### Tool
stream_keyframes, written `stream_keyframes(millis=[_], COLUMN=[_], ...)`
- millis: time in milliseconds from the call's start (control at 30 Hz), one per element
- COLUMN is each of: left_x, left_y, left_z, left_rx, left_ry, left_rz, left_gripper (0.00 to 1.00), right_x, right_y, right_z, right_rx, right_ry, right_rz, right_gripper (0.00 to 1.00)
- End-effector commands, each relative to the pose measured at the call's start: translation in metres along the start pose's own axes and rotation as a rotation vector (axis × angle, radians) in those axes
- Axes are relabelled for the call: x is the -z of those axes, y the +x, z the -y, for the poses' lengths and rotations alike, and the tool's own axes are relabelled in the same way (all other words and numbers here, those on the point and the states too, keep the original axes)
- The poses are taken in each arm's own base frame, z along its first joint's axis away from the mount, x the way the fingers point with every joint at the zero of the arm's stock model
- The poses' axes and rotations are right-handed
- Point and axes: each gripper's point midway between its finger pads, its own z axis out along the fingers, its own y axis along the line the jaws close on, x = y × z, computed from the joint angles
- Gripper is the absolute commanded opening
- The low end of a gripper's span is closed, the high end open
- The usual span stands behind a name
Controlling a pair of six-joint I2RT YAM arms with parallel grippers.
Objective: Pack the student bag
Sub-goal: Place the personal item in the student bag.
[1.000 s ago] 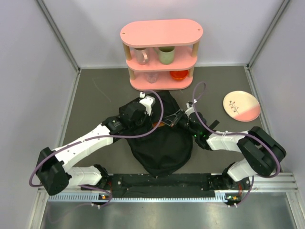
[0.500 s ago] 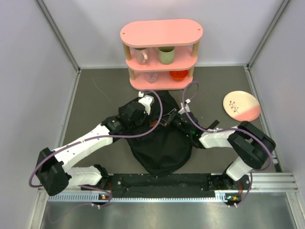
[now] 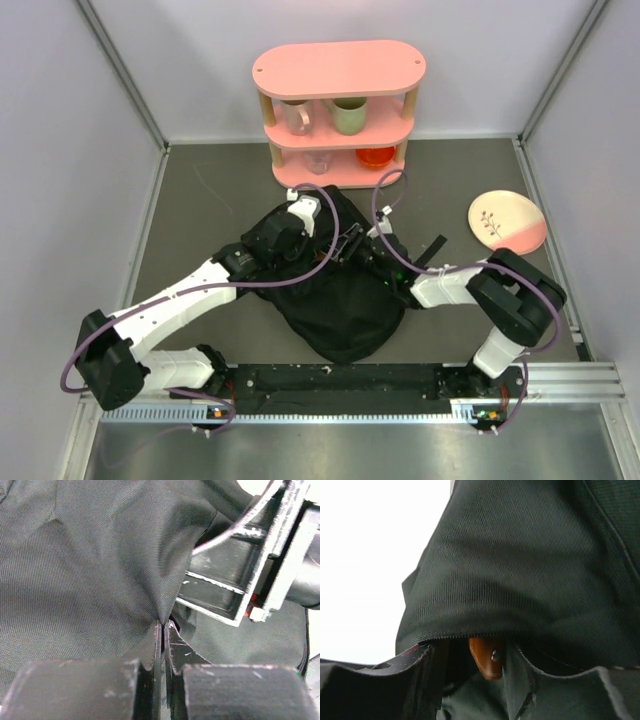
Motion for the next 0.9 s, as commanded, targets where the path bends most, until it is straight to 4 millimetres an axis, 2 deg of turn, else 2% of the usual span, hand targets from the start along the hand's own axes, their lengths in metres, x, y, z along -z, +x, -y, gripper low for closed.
stream_keyframes(millis=[0, 100, 167, 233, 267, 300, 333, 467, 533, 567, 667, 833, 867], left_x=[0.008, 0.006, 0.005, 0.005, 0.004, 0.004, 0.005, 0.005, 0.005, 0.004, 0.002, 0.001, 0.001], left_y=[-0.015, -0.013, -0.013, -0.012, -0.011, -0.012, -0.012, -0.011, -0.011, -0.01, -0.009, -0.006, -0.006], left_z=[0.009, 0.009, 0.009, 0.01, 0.011, 0.011, 0.012, 0.014, 0.014, 0.015, 0.015, 0.014, 0.015], left_rx=[0.033, 0.034, 0.036, 0.037, 0.034, 0.035, 0.033, 0.027, 0.028, 0.029, 0.028, 0.035, 0.036], left_ry=[0.026, 0.027, 0.03, 0.031, 0.036, 0.038, 0.042, 0.054, 0.057, 0.057, 0.058, 0.056, 0.06], left_rz=[0.047, 0.04, 0.038, 0.037, 0.034, 0.033, 0.033, 0.028, 0.027, 0.025, 0.019, 0.016, 0.016], left_gripper=[0.0, 0.0, 0.0, 0.0, 0.0, 0.0, 0.0, 0.0, 0.0, 0.0, 0.0, 0.0, 0.0], right_x=[0.023, 0.033, 0.035, 0.032, 0.029, 0.026, 0.023, 0.011, 0.003, -0.004, -0.016, -0.026, -0.026], right_y=[0.005, 0.003, 0.002, 0.006, 0.005, 0.007, 0.006, -0.001, -0.003, -0.006, -0.009, -0.007, -0.005], right_z=[0.011, 0.008, 0.008, 0.004, -0.001, 0.002, -0.006, -0.03, -0.033, -0.043, -0.051, -0.046, -0.038], right_rx=[-0.005, -0.008, -0.006, -0.001, 0.001, -0.002, -0.006, -0.024, -0.021, -0.014, -0.016, -0.002, 0.001], right_ry=[0.03, 0.028, 0.026, 0.015, -0.004, -0.001, -0.033, -0.123, -0.124, -0.139, -0.16, -0.141, -0.123], right_rz=[-0.027, -0.028, -0.024, -0.054, -0.062, -0.073, -0.071, -0.05, -0.046, -0.042, -0.031, -0.037, -0.042], right_gripper=[0.47, 0.46, 0.39, 0.24, 0.09, 0.04, 0.0, 0.0, 0.0, 0.0, 0.0, 0.0, 0.03])
